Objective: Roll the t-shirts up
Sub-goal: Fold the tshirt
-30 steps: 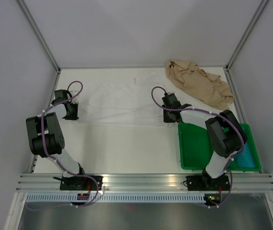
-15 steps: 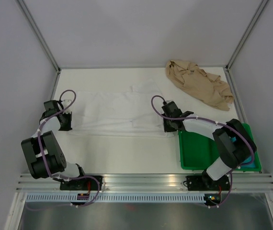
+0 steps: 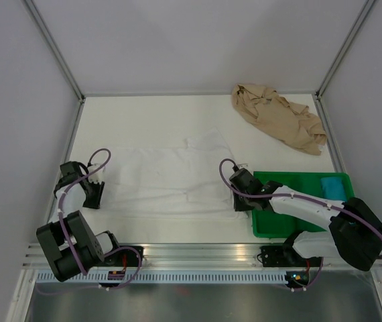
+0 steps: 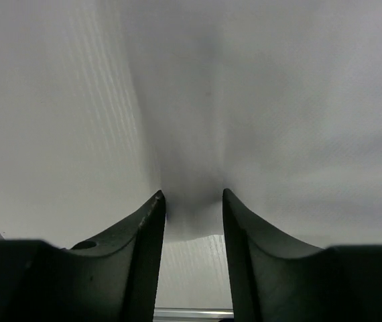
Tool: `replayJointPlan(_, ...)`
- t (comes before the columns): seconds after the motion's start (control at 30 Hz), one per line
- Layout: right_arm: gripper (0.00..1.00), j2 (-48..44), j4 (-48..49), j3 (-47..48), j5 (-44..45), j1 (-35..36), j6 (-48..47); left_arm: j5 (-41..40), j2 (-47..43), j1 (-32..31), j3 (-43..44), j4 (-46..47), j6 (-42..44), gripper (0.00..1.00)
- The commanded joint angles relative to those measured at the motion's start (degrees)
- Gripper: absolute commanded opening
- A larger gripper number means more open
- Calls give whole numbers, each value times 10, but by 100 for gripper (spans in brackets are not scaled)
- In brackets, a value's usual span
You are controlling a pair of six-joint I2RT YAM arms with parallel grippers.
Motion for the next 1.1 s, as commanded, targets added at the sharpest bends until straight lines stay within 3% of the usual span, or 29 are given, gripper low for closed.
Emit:
replayJointPlan(0.0, 31, -30, -29, -1, 9, 9, 27, 18, -21, 4, -3, -63, 72, 48)
replayJointPlan(0.03, 36, -43, -33, 6, 12, 10, 25, 20, -24, 4, 4, -69, 76, 54)
replayJointPlan(0.2, 41, -72, -73, 76, 42, 11, 1, 51, -37, 5, 87, -89, 55, 51)
replayJointPlan(0.33, 45, -50, -30, 95, 44, 9, -24, 206, -49, 1, 121, -94, 54, 48)
replayJointPlan(0.4, 45, -5, -11, 116, 36, 9, -43, 231, -43, -2, 123, -72, 47, 56)
replayJointPlan(0.5, 45, 50, 26, 132, 15, -2, -61, 213, -2, -6, 127, -13, 22, 63)
replayJointPlan(0.63, 40, 90, 55, 141, -24, -41, -73, 140, 77, -8, 142, 46, -4, 63)
replayJointPlan(0.87, 40, 94, 98, 116, -57, -68, -80, 195, 127, -9, 160, 54, -11, 63)
replayJointPlan(1.07, 41, 111, 125, 101, -78, -78, -84, 192, 159, -8, 146, 42, 11, 63)
